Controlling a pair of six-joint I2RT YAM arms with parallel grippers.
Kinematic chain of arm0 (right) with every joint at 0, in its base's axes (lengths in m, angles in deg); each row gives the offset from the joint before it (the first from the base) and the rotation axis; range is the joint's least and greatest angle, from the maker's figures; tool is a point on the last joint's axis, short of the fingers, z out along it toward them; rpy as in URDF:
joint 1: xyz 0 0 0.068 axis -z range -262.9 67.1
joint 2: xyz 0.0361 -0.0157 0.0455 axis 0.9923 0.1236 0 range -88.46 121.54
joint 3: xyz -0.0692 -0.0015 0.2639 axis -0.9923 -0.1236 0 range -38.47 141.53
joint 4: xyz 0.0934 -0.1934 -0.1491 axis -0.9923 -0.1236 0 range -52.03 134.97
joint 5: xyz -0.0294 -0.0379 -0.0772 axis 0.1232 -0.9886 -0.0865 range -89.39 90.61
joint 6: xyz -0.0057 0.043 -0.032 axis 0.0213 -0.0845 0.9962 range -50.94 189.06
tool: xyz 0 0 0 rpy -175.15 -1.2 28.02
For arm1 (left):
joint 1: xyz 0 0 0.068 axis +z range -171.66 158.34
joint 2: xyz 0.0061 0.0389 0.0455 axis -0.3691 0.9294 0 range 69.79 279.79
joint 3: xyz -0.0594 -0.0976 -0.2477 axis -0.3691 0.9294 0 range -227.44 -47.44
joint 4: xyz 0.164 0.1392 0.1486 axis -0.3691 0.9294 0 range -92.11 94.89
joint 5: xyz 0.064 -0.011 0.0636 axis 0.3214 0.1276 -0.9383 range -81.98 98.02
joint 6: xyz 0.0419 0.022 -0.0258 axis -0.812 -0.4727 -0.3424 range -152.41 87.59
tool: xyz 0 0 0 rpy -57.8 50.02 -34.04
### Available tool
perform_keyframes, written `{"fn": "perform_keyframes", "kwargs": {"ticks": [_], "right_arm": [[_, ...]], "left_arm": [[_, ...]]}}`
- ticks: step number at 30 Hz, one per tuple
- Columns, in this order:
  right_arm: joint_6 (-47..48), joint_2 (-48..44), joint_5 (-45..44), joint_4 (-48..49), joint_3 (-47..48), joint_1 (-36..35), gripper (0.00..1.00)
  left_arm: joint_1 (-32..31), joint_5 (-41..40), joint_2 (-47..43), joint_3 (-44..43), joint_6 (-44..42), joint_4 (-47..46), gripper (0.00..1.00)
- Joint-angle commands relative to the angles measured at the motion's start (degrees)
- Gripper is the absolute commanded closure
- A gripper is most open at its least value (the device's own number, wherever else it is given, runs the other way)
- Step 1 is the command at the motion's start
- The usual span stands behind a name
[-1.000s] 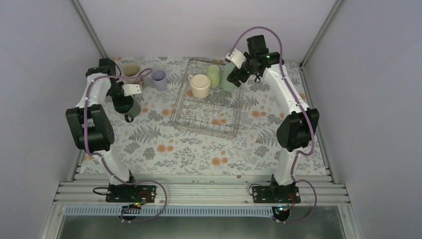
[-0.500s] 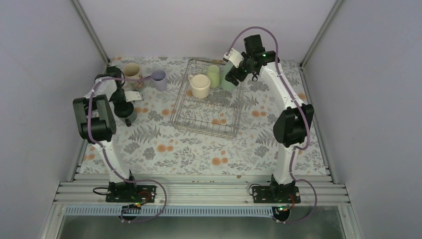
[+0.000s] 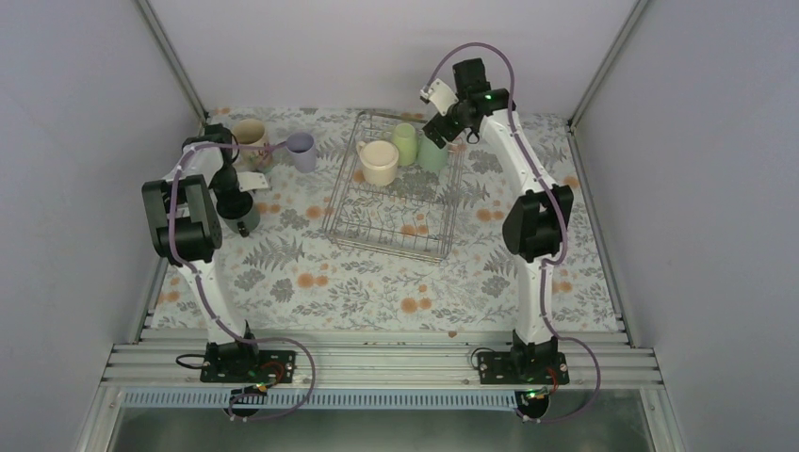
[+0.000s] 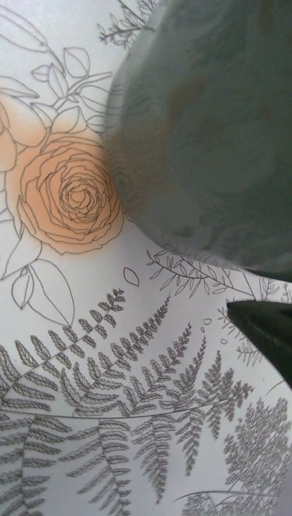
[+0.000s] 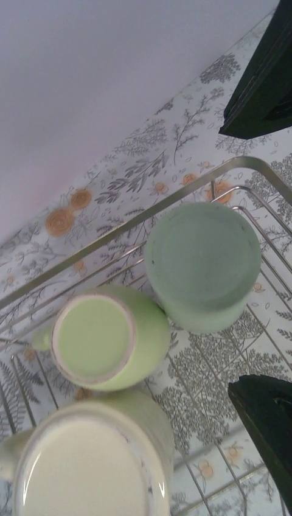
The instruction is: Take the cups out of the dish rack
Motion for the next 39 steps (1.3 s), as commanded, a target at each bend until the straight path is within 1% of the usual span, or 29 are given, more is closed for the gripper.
{"fn": "perform_keyframes", "kwargs": {"ticks": [1, 2, 3, 7, 10, 12, 17, 20, 23, 27, 30, 31, 35, 39], "right_arm": [[-3.1, 2.0, -4.8, 1.2, 2.9, -0.3, 0.0], [-3.6, 2.6, -5.3, 1.5, 3.1, -0.2, 0.0], [-4.3, 2.9, -5.6, 1.9, 3.3, 0.0, 0.0], [-6.2, 4.3, -1.3, 1.7, 4.0, 1.4, 0.0], [-6.5, 5.5, 0.9, 1.4, 3.7, 2.0, 0.0], [-6.7, 6.5, 1.9, 1.5, 3.5, 2.2, 0.0], [-7.9, 8.8, 4.4, 2.3, 3.0, 3.0, 0.0], [-8.8, 10.1, 5.6, 2.6, 3.1, 3.1, 0.0], [-9.7, 11.0, 6.7, 3.3, 3.2, 3.1, 0.0], [-10.1, 11.0, 9.1, 5.9, 2.3, 3.1, 0.0], [-10.3, 10.8, 11.1, 8.1, 1.6, 3.1, 0.01], [-10.6, 11.1, 11.4, 8.4, 1.9, 3.1, 0.03], [-12.6, 13.7, 12.5, 4.9, 8.1, 3.3, 0.3], [-13.1, 11.1, 12.4, 3.7, 6.1, 3.8, 0.48]], "left_arm": [[-0.5, 1.1, -1.7, -1.5, -0.4, 1.0, 0.48], [-0.6, 1.5, -2.7, -1.3, -0.8, 0.8, 0.38], [-0.8, 1.9, -3.7, -1.3, -1.3, 0.8, 0.33], [-1.4, 1.9, -6.0, -3.6, -1.4, 3.2, 0.3], [-1.6, 3.3, -8.1, -7.5, -1.4, 6.6, 0.27], [-1.9, 4.5, -9.4, -11.0, -0.9, 8.7, 0.2], [-3.4, 13.0, -11.5, -22.7, 1.5, 14.7, 0.19], [-5.6, 17.9, -13.2, -24.7, 4.5, 13.8, 0.19], [-8.5, 22.8, -16.7, -21.8, 7.2, 8.2, 0.19], [-13.0, 26.3, -23.5, -11.9, 13.5, -7.6, 0.18], [-15.2, 29.8, -27.1, -5.6, 20.8, -21.1, 0.18], [-15.6, 31.3, -28.0, -4.0, 23.9, -25.2, 0.18], [-15.9, 37.4, -30.6, 2.3, 38.9, -41.2, 0.18], [-16.1, 43.6, -32.6, 9.6, 54.1, -58.1, 0.17]]}}
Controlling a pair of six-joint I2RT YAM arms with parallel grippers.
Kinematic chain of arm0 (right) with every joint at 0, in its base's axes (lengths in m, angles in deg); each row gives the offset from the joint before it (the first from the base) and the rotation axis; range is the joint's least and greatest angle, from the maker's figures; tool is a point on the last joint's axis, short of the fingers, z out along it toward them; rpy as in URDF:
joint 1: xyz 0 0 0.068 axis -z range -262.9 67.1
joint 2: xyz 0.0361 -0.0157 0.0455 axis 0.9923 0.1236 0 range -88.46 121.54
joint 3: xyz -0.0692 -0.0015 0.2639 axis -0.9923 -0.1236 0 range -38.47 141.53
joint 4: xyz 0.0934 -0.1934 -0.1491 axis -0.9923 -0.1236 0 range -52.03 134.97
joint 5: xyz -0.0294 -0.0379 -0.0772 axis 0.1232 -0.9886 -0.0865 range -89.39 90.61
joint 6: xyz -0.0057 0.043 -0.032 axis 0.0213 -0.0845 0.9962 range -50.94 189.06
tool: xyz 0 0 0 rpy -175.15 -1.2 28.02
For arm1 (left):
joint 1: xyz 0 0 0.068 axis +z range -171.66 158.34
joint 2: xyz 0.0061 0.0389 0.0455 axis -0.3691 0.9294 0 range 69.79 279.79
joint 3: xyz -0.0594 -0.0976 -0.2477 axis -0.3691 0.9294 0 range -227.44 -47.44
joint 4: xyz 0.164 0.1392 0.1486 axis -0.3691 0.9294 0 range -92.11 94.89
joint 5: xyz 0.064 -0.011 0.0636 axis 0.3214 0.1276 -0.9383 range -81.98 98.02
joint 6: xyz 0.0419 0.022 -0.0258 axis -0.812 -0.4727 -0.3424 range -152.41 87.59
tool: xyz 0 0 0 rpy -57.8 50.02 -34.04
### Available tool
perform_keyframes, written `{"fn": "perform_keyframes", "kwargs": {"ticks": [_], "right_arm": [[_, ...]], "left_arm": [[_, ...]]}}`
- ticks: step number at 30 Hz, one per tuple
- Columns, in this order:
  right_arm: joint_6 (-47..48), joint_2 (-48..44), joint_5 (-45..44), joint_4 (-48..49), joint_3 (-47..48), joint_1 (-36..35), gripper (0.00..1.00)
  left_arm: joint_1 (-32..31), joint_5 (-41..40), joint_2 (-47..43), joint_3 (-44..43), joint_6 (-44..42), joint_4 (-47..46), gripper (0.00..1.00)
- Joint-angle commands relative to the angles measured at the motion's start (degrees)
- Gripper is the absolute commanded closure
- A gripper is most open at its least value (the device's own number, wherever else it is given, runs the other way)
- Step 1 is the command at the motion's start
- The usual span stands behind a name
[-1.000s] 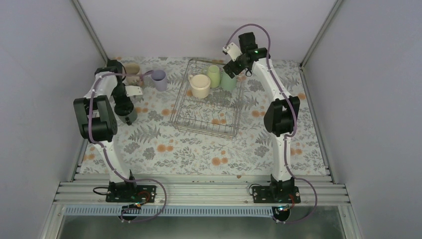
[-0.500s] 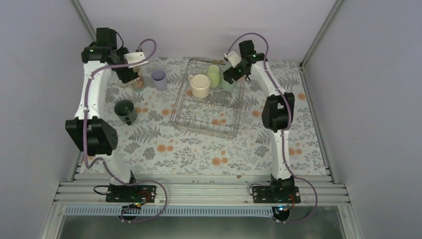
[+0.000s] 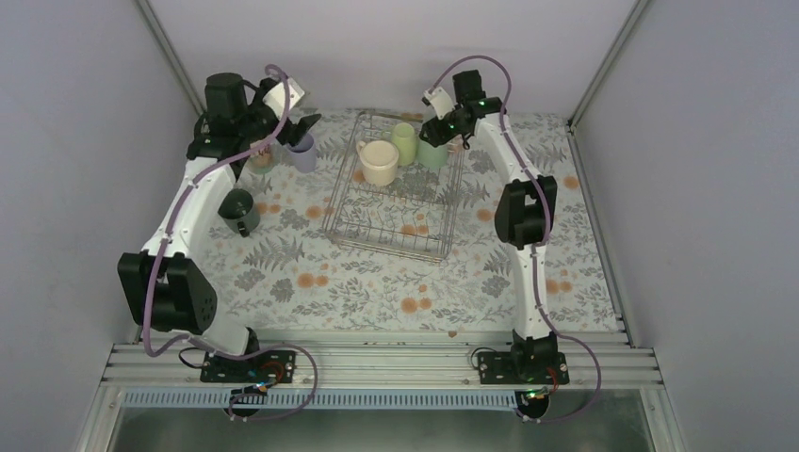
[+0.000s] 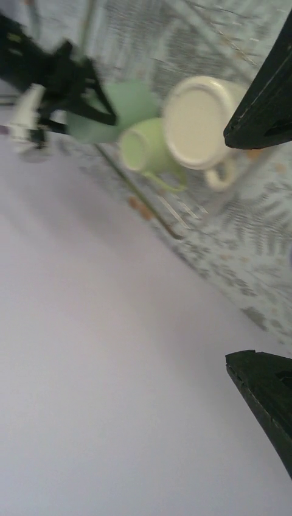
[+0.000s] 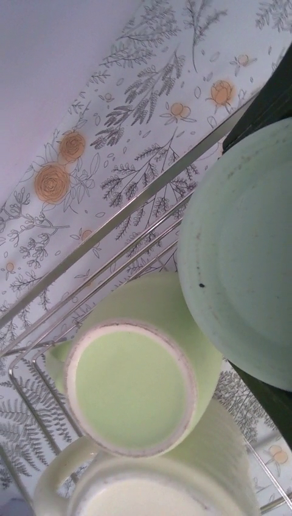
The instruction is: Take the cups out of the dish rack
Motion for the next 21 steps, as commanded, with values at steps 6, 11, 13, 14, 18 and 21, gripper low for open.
{"fn": "perform_keyframes", "kwargs": {"ticks": [6, 11, 13, 14, 18, 21], "right_arm": [[-3.2, -10.7, 5.7, 0.7, -4.8, 3.2, 0.62], [-3.1, -18.3, 9.3, -1.4, -3.2, 3.6, 0.61], [-3.1, -20.6, 10.7, -2.4, -2.5, 3.6, 0.6], [-3.3, -21.9, 11.6, -2.9, -2.4, 3.6, 0.59], [-4.4, -26.5, 16.5, -3.5, -3.4, 3.6, 0.57], [-6.3, -29.3, 20.5, -3.4, -3.8, 3.8, 0.57]], "left_arm": [[-0.8, 16.8, -0.5, 12.6, 39.3, -45.3, 0.15], [-3.9, 18.4, 3.1, 12.3, 42.3, -51.2, 0.14], [-5.6, 18.2, 3.7, 13.0, 40.1, -52.3, 0.13], [-6.7, 16.8, 3.8, 13.6, 37.5, -52.2, 0.12], [-14.7, 3.4, 3.0, 19.1, 15.7, -52.4, 0.08], [-17.4, -4.7, 3.5, 25.0, 11.4, -62.2, 0.06]]}}
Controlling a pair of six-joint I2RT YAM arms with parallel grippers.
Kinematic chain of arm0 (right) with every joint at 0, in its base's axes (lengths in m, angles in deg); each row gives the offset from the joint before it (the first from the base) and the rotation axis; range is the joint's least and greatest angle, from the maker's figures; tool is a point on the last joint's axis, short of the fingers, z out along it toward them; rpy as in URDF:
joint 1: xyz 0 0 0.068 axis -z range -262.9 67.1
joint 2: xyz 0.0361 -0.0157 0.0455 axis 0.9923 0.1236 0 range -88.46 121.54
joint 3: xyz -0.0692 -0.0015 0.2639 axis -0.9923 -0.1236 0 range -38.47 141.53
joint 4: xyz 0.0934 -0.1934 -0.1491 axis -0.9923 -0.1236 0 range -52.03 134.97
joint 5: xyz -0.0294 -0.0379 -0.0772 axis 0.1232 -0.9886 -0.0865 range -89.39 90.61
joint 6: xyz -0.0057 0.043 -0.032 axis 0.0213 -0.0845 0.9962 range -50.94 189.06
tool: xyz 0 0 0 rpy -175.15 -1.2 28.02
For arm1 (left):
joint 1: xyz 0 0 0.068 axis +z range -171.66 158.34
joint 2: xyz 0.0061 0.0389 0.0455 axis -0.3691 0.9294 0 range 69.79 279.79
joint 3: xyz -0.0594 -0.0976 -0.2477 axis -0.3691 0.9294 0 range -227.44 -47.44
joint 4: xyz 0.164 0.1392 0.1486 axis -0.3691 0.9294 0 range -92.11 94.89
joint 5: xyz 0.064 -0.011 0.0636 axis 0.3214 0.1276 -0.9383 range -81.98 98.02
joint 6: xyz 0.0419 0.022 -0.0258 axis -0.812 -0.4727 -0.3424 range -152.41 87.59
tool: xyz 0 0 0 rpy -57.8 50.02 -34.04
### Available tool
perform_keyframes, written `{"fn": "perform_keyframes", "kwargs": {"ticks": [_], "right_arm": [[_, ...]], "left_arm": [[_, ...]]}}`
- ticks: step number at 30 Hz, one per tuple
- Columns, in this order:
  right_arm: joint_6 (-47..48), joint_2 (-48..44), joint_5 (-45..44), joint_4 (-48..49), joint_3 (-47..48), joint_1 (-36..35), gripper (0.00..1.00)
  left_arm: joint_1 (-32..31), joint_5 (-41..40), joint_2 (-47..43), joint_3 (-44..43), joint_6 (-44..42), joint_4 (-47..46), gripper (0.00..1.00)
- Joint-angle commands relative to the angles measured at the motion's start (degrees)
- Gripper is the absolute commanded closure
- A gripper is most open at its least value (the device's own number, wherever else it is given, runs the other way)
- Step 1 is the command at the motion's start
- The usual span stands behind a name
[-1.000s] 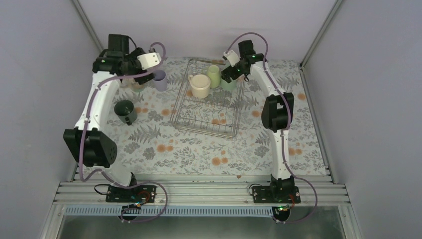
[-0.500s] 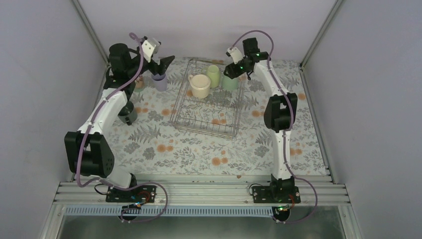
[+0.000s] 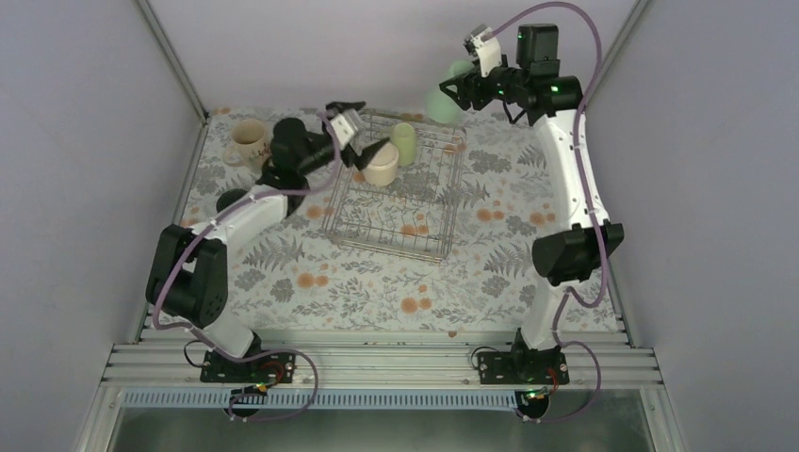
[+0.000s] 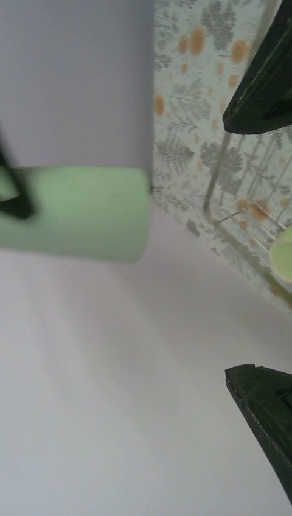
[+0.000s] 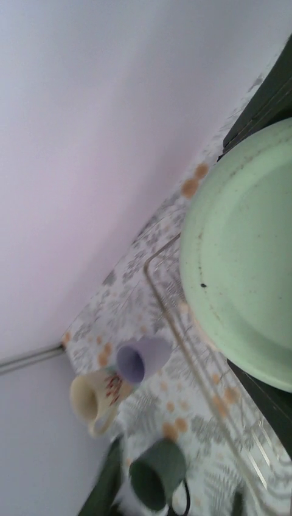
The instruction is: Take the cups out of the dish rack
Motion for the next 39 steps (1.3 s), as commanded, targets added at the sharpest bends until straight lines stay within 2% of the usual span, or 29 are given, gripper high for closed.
{"fn": "perform_keyframes", "kwargs": {"ticks": [1, 4, 8, 11, 15, 18, 27, 37, 39], "right_arm": [[-4.1, -3.0, 9.4, -0.7, -0.2, 0.2, 0.57], [-7.7, -5.4, 16.7, 1.0, -2.4, 1.6, 0.56], [-10.0, -7.0, 25.6, 1.6, -5.7, 3.3, 0.53], [-10.4, -7.1, 29.7, 1.0, -8.0, 4.1, 0.52], [-10.6, -6.5, 35.1, 0.6, -11.1, 4.4, 0.5], [-11.1, -5.6, 38.4, 0.8, -13.0, 4.4, 0.49], [-9.5, -3.2, 40.9, -1.6, -14.1, 4.2, 0.48], [-3.8, 1.3, 42.2, -10.0, -11.3, 3.9, 0.49], [-2.4, 2.2, 43.1, -11.7, -10.9, 3.5, 0.46]], "left_arm": [[-4.9, -14.8, 0.5, 7.6, -16.0, -15.1, 0.05], [-9.6, -27.1, 2.3, 13.4, -27.2, -29.2, 0.08], [-13.9, -34.2, 6.5, 17.8, -36.8, -46.8, 0.09], [-16.2, -36.2, 10.4, 18.0, -42.5, -56.3, 0.13], [-18.9, -38.8, 16.6, 16.5, -48.8, -68.7, 0.23], [-20.3, -39.3, 20.6, 14.4, -51.5, -74.7, 0.25], [-22.7, -41.3, 23.5, 9.0, -53.1, -75.2, 0.29], [-23.9, -40.4, 19.2, 11.1, -54.2, -75.2, 0.3], [-24.5, -40.1, 18.5, 10.7, -54.5, -75.2, 0.36]]}}
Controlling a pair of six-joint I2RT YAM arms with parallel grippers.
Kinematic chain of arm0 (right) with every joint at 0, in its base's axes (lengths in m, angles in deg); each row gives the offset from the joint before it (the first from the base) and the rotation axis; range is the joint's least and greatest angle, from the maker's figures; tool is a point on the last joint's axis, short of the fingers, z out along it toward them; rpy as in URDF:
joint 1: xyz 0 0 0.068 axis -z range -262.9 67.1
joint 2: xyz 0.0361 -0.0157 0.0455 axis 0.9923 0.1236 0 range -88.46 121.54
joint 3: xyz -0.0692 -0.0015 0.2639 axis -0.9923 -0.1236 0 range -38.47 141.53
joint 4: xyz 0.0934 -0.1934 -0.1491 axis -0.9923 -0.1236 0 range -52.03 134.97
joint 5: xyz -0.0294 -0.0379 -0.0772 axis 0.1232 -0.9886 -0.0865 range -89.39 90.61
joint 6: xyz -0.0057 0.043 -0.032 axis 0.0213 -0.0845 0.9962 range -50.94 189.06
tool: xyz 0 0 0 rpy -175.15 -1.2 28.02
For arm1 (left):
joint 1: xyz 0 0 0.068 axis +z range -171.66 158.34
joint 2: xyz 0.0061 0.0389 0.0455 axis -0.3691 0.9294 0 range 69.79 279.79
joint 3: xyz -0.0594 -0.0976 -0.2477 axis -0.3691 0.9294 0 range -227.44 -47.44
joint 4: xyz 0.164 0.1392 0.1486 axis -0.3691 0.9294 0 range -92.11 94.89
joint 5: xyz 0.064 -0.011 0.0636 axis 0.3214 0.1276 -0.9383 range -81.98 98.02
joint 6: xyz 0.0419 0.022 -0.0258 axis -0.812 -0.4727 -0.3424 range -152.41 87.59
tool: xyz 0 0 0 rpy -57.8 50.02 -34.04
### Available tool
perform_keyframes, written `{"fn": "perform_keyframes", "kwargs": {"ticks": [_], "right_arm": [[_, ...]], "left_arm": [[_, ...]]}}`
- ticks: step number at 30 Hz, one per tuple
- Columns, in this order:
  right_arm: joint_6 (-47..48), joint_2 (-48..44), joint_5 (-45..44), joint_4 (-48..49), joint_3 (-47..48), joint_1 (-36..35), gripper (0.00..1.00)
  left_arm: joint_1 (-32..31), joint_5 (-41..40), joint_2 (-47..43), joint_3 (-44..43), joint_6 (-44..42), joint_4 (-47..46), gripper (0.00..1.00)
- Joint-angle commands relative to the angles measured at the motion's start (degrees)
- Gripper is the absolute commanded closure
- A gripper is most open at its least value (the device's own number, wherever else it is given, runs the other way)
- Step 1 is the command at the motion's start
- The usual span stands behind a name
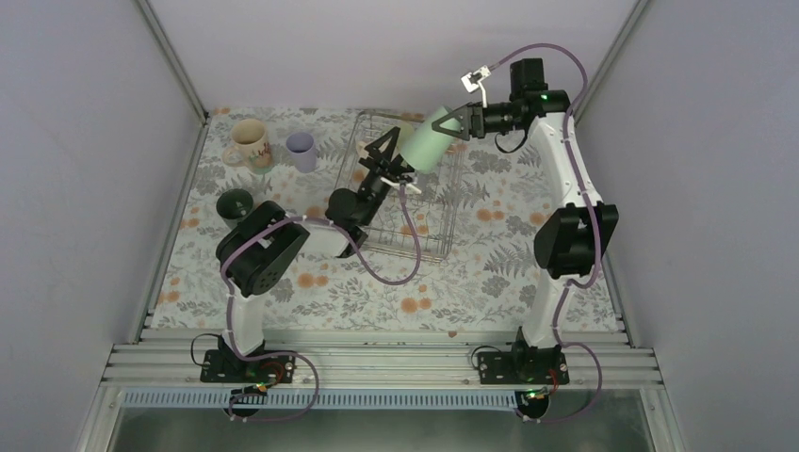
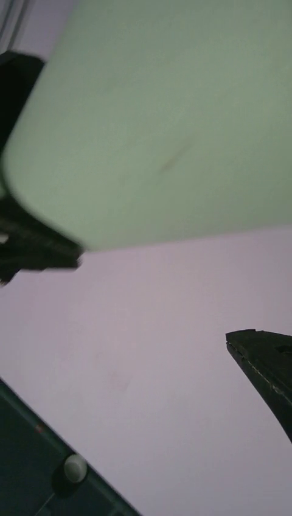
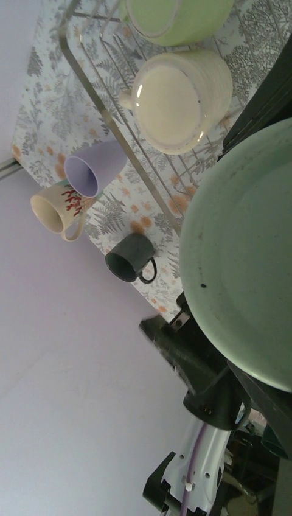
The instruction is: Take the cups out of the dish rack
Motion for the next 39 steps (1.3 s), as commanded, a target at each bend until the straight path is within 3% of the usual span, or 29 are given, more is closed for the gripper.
{"fn": "perform_keyframes", "kwargs": {"ticks": [1, 4, 8, 12, 16, 21, 25, 28, 31, 34, 39], "right_arm": [[3.8, 1.7, 4.4, -4.4, 2.1, -0.8, 0.45], [3.4, 1.9, 4.9, -4.3, 1.7, -1.1, 0.4], [1.5, 1.1, 6.7, -3.0, 0.1, -1.6, 0.35], [0.5, 0.5, 7.7, -2.5, -1.8, -1.9, 0.31], [0.8, -0.8, 5.6, -2.5, -1.9, -1.7, 0.02], [0.9, -2.6, -11.7, -0.3, 1.7, -1.2, 0.0], [3.6, -5.4, -43.7, 7.9, 1.3, -1.0, 0.0], [7.7, -7.4, -61.5, 17.1, -0.7, -0.8, 0.0], [11.5, -8.0, -69.0, 22.2, 0.0, -0.6, 0.0], [13.7, -7.1, -70.8, 22.3, 2.8, -0.7, 0.0], [15.5, -4.5, -66.4, 14.8, 6.5, -1.3, 0.0]], "left_arm": [[-1.7, 1.0, -3.8, -0.2, -0.8, -16.6, 0.4], [-2.5, 1.2, -4.7, -1.1, -0.8, -16.5, 0.53], [-3.8, 1.4, -5.7, -2.0, -0.3, -16.5, 0.62], [-5.1, 1.5, -5.3, -3.8, -1.4, -16.6, 0.82], [-5.6, 1.4, -5.4, -4.6, -3.2, -16.5, 0.97], [-5.4, -0.4, -6.7, -4.5, -8.0, -16.0, 0.98], [-4.7, -1.8, -11.4, -3.7, -12.7, -9.7, 0.98], [-3.3, -4.7, -16.6, -5.9, -14.1, 3.1, 0.98], [-1.3, -7.9, -21.7, -10.8, -12.7, 21.6, 0.98], [2.0, -8.3, -25.9, -16.2, -10.1, 40.0, 0.98], [9.8, -5.7, -28.9, -29.7, -5.2, 81.0, 0.98]]}}
